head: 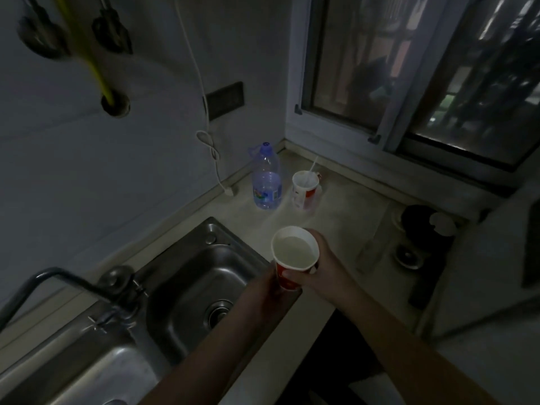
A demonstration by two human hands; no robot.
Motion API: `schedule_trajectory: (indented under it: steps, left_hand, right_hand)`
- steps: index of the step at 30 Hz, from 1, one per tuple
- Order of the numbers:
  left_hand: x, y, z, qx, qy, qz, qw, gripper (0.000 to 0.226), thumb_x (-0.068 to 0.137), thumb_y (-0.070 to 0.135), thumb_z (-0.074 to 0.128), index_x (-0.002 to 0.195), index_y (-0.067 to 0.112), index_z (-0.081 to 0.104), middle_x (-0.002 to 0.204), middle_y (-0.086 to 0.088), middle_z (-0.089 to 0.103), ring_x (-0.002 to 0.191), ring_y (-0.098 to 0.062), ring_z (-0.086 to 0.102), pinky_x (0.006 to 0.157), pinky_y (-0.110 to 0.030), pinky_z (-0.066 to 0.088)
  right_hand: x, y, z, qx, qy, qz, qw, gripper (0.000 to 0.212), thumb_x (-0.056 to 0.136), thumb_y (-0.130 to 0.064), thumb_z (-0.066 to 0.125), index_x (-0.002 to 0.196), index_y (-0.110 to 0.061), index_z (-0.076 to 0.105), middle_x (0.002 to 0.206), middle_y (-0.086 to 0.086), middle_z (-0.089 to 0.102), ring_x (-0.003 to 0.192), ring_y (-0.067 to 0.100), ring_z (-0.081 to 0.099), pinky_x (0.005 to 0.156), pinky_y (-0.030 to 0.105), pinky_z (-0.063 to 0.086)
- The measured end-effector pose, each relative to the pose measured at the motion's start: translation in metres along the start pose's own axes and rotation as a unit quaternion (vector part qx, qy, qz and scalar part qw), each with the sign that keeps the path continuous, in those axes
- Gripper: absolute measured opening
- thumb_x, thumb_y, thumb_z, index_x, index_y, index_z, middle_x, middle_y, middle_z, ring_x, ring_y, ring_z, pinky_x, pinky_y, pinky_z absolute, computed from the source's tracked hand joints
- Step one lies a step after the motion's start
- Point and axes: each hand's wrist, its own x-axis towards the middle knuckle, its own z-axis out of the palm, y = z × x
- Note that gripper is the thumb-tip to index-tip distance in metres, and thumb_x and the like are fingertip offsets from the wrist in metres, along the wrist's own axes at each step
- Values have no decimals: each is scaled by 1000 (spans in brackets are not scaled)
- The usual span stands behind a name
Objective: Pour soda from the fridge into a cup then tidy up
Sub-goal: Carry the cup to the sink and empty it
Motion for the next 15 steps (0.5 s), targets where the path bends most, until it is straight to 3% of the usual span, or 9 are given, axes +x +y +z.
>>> schedule_trajectory:
  steps: [3,6,10,11,15]
  left_hand:
    - [38,6,-3,-18,34,-9,999,28,102,22,45,118,7,60,88,-4,76,75,-12,72,62,-22,58]
    - [72,8,-4,-26,58,-8,998,25,101,20,44,117,9,61,95,-3,75,89,-15,70,76,-25,56]
    - [115,12,-9,-24,83,-22,996,38,98,27,52,129,6,57,123,-11,67,118,-25,60,103,-35,47]
    - [124,12,-10,-30,90,-26,995,42,97,29,55,131,5,57,125,-12,65,119,-26,59,103,-35,46]
    - [152,16,-8,-30,130,-49,990,39,94,32,60,122,5,61,108,-10,68,88,-17,68,64,-23,56]
  right_hand:
    - [32,17,-8,5,-3,9,1000,88,59,-36,85,133,-31,39,127,-17,53,116,1,52,89,19,47]
    - [59,35,-15,15,-5,17,1000,87,58,-28,87,132,-27,42,127,-11,56,116,6,54,93,30,50]
    - [86,56,-21,25,6,24,999,84,59,-12,88,129,-24,44,124,-9,57,114,4,55,92,27,50]
    - [91,60,-22,27,8,26,999,82,60,-10,88,128,-25,45,123,-9,57,113,3,55,91,26,50]
    - [114,79,-22,27,24,31,999,78,60,-5,88,121,-31,46,117,-17,56,106,-10,54,85,13,48]
